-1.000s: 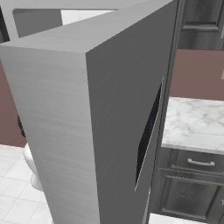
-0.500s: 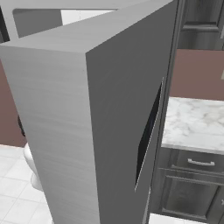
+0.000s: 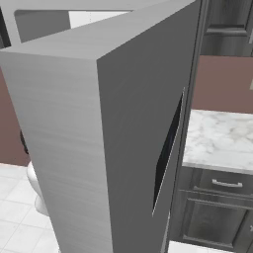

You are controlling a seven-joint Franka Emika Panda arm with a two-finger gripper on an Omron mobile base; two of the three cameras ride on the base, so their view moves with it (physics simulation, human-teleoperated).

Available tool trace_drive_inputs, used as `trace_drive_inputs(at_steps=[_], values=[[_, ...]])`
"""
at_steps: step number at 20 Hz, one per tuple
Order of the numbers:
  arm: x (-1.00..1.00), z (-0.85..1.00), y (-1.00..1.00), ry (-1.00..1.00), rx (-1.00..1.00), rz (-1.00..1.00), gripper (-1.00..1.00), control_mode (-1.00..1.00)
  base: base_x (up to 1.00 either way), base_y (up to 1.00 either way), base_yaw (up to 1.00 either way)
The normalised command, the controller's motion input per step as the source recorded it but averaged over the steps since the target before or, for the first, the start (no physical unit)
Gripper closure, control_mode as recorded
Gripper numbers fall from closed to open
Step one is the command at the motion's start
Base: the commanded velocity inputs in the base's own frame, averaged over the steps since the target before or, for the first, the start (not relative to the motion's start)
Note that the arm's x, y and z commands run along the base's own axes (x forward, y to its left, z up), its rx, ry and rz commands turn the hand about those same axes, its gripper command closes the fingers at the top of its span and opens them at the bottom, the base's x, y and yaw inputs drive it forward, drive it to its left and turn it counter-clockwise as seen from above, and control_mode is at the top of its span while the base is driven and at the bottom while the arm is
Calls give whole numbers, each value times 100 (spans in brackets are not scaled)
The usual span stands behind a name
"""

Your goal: Pick the cheese from the fridge and the cheese grater from the cabinet and place them next to the salad bowl.

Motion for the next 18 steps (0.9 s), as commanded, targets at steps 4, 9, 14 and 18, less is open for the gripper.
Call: trace_drive_inputs(at_steps=[4, 9, 14, 18], values=[[0, 0, 1, 0, 0, 0, 100, -100, 0, 0, 0], [-18, 4, 11, -3, 0, 0, 100, -100, 0, 0, 0], [-46, 14, 16, -14, 0, 0, 100, -100, 0, 0, 0], [-45, 1, 12, -15, 0, 0, 100, -100, 0, 0, 0]])
